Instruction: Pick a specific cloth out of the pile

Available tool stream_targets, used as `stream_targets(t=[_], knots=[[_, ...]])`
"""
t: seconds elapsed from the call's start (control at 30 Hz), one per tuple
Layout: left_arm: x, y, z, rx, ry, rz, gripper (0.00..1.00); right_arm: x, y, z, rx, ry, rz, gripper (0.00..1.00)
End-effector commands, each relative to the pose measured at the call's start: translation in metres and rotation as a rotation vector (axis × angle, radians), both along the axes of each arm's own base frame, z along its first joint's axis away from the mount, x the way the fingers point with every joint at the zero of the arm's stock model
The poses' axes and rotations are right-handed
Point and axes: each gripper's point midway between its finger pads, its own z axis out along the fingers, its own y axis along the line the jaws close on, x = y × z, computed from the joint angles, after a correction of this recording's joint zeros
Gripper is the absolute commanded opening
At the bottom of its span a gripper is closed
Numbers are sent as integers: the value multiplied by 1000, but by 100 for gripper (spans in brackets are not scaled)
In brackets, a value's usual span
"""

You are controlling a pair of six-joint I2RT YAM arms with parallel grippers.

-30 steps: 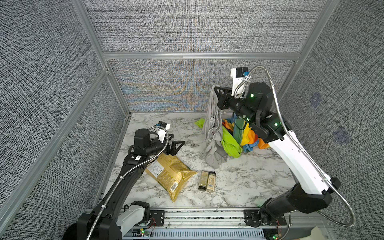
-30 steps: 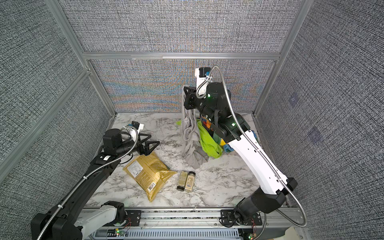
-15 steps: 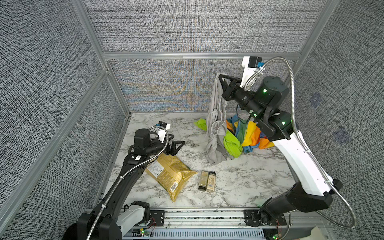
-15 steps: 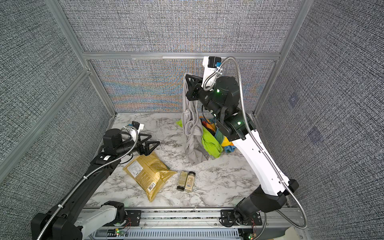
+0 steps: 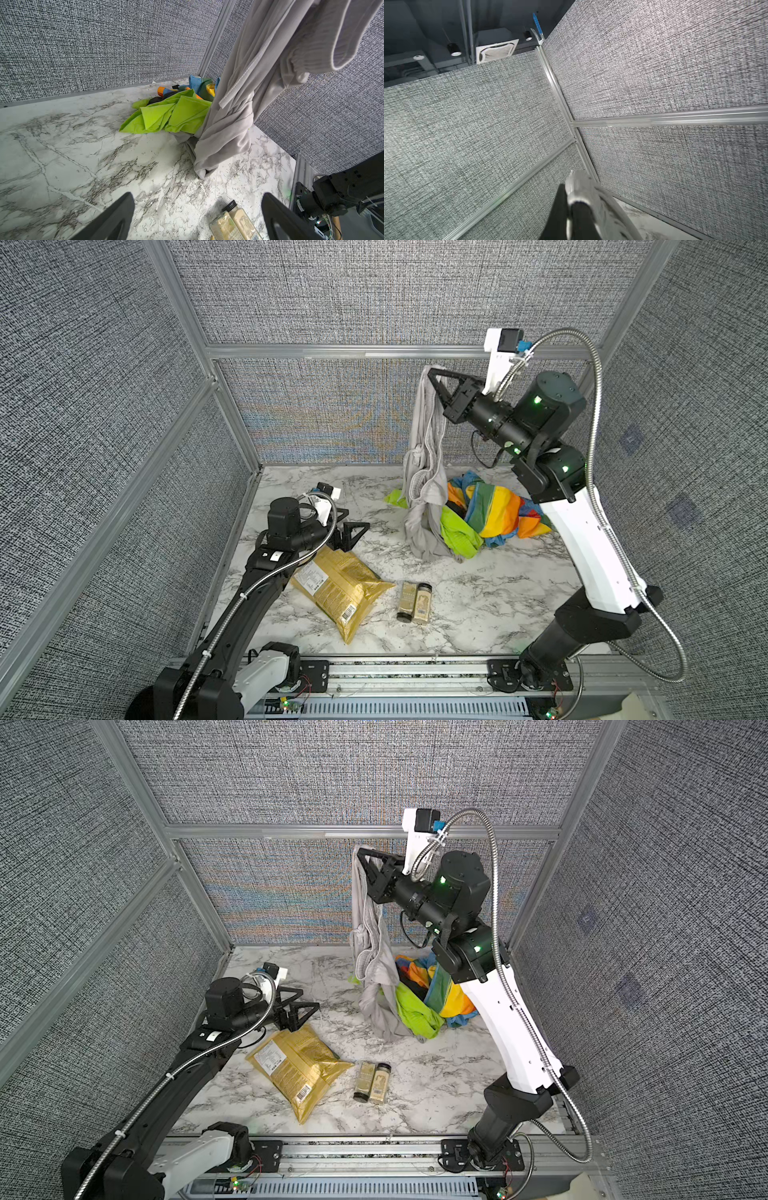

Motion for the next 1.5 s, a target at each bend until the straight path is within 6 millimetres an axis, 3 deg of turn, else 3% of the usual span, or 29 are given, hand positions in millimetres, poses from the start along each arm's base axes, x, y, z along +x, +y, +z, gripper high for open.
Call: stream_targets(t=[0.0, 0.23, 0.5, 0.63, 0.87, 1.03, 1.3, 1.4, 1.47], knots=[[1, -3, 11, -21, -46, -19, 96, -17, 1, 35, 75, -113, 84, 5], [-2, -7, 10, -53, -34, -52, 93, -29, -6, 64, 172, -185, 192, 5], [-9, -38, 29, -153, -57, -108, 90, -53, -16, 90, 271, -270, 317, 5], [-5, -54, 47, -187, -152, -77, 98, -63, -21, 101, 305, -296, 345, 5], [9, -100, 61, -142, -229, -80, 99, -55, -19, 91, 301, -242, 331, 5], [7, -133, 71, -91, -312, -59, 98, -48, -16, 84, 299, -213, 326, 5], [-3, -177, 55, -127, -274, 35, 98, -40, -16, 80, 303, -193, 302, 5], [2, -190, 46, -115, -272, 55, 96, -39, -16, 80, 302, -187, 301, 5], [12, -190, 44, -113, -258, 96, 90, -39, -15, 79, 301, -182, 301, 5]])
